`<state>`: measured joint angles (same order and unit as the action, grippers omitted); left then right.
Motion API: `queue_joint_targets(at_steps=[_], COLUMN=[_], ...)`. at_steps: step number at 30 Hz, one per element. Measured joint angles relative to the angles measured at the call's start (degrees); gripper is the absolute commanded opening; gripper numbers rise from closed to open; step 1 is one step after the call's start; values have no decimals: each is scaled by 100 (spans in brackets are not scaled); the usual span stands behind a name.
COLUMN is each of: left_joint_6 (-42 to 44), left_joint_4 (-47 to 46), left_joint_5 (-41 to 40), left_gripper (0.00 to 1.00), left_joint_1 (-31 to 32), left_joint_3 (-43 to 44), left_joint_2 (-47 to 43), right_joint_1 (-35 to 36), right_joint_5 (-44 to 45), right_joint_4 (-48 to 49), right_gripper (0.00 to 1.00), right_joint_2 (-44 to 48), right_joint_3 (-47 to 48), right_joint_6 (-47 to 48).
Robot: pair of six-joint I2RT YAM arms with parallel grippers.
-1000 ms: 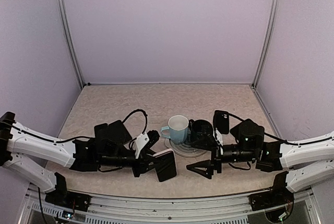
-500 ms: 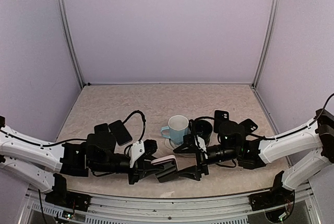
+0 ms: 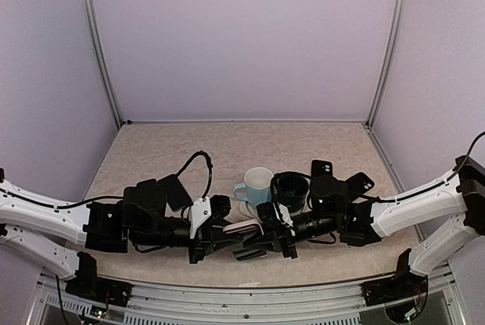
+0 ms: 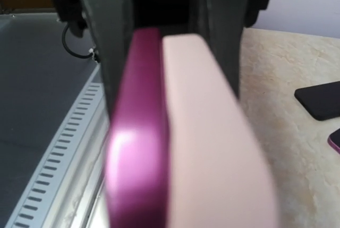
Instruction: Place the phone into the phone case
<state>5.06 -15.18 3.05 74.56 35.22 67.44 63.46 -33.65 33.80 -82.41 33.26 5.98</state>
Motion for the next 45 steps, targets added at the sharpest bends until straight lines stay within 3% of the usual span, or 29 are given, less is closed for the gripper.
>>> queue_joint_targets(at_steps=[2, 3, 5, 7, 15, 19, 21, 26, 30, 38, 42, 45], left_joint_6=[11, 9, -37, -127, -223, -229, -229, -269, -323, -409, -533, -603], left_joint_4=[72, 92, 109, 76, -566, -887, -1003, -1215, -1440, -2184, -2575, -2710], left_joint_5=[0, -9, -79, -330, -601, -479, -457, -455, -448, -219, -177, -212], left_gripper=[5, 31, 93, 99, 99, 99, 95, 70, 61, 62, 42, 10], left_joint_1=[20, 24, 42, 55, 66, 81, 96, 107, 111, 111, 109, 92], left_joint_3=[66, 90, 142, 232, -151, -229, -229, -229, -227, -227, -216, -205], left_joint_2=[2, 2, 2, -2, -938, -881, -667, -181, 35, 326, 553, 688], right_joint_1=[2, 2, 2, 9, -17, -22, -22, -20, 4, 26, 66, 90], right_joint_5=[-2, 0, 39, 116, 387, 378, 341, 251, 232, 343, 466, 448], right_joint_4=[-55, -79, -146, -190, -343, -37, 79, 291, 326, 400, 398, 365], right_gripper=[0, 0, 0, 0, 0, 0, 0, 0, 0, 0, 0, 0], right_joint_2=[55, 87, 175, 249, 1294, 1596, 1611, 1600, 1572, 1543, 1504, 1464], right_joint_3=[4, 13, 28, 39, 94, 216, 328, 485, 557, 560, 560, 560], right_joint_6=[20, 22, 7, -22, -247, -422, -533, -699, -730, -844, -872, -925])
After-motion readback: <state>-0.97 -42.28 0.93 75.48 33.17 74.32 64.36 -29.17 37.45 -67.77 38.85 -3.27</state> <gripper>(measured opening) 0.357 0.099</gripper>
